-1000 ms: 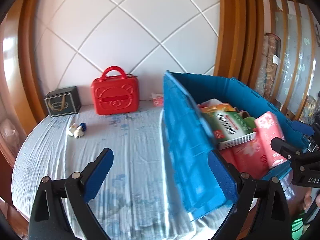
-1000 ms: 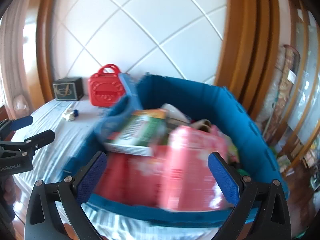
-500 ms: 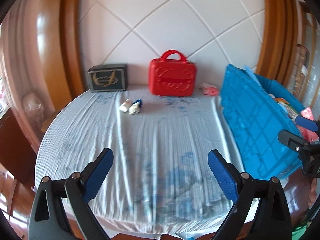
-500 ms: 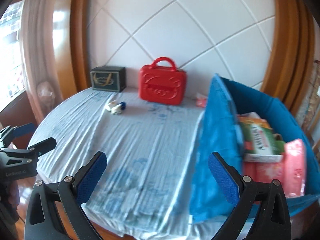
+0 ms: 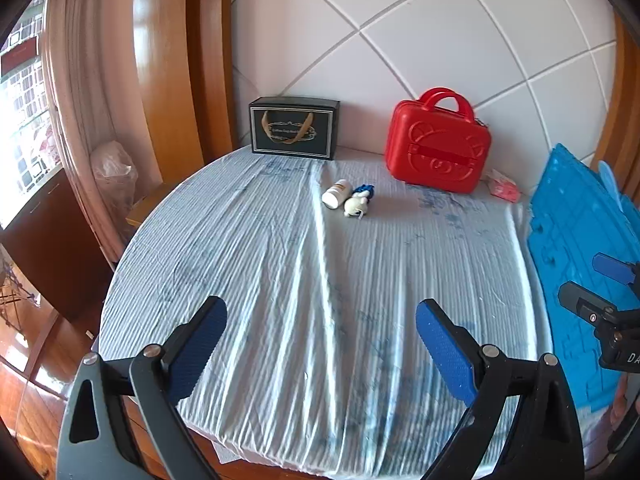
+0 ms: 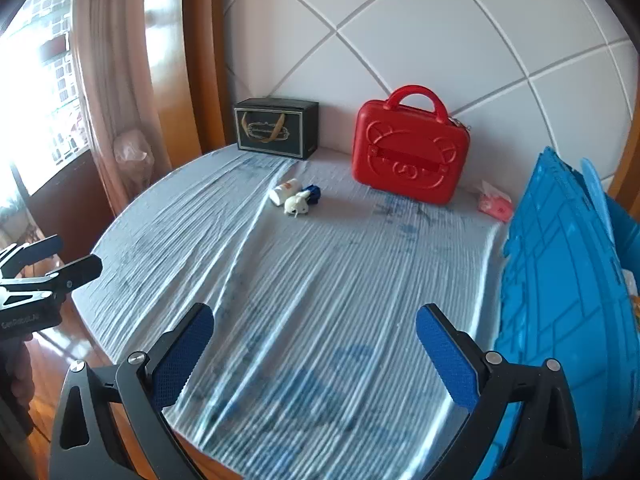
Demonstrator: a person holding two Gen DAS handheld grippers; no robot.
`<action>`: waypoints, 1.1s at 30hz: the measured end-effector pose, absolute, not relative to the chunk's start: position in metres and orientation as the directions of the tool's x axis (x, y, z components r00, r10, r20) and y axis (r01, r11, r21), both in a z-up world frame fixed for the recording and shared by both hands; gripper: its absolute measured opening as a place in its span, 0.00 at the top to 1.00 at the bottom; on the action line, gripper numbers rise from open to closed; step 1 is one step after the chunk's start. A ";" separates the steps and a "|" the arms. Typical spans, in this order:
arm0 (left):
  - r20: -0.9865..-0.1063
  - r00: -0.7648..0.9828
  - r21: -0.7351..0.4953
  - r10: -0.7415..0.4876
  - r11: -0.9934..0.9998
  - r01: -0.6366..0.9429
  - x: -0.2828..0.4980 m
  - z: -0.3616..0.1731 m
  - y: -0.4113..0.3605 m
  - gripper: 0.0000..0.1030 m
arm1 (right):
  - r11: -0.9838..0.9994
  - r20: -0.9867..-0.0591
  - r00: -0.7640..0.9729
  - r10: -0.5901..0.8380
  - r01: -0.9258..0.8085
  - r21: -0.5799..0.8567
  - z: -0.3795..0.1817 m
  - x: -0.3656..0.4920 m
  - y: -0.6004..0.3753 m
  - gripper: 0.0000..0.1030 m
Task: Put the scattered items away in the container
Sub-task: 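Withdraw both tools from the crate back over the bed, then move the left tool to the white pill bottle and the right tool to the bunny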
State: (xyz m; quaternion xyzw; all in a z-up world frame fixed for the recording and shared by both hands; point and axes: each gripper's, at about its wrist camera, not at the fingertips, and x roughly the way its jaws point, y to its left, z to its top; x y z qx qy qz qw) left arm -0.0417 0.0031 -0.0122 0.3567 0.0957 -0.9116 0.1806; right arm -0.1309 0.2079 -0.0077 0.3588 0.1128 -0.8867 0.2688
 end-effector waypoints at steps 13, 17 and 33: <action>-0.709 -0.659 -0.035 -0.251 -0.921 0.388 -0.104 -0.026 -0.049 0.06 | -0.817 -0.730 -0.543 -0.415 0.575 0.036 -0.031 -0.203 0.149 0.00; -0.715 -0.671 -0.030 -0.197 -0.950 0.311 -0.130 -0.031 -0.077 0.06 | -0.851 -0.743 -0.550 -0.380 0.523 0.049 -0.039 -0.219 0.120 0.00; -0.752 -0.660 -0.037 -0.014 -0.997 0.064 -0.231 -0.056 -0.150 0.06 | -0.951 -0.803 -0.557 -0.211 0.307 0.038 -0.063 -0.277 0.039 0.00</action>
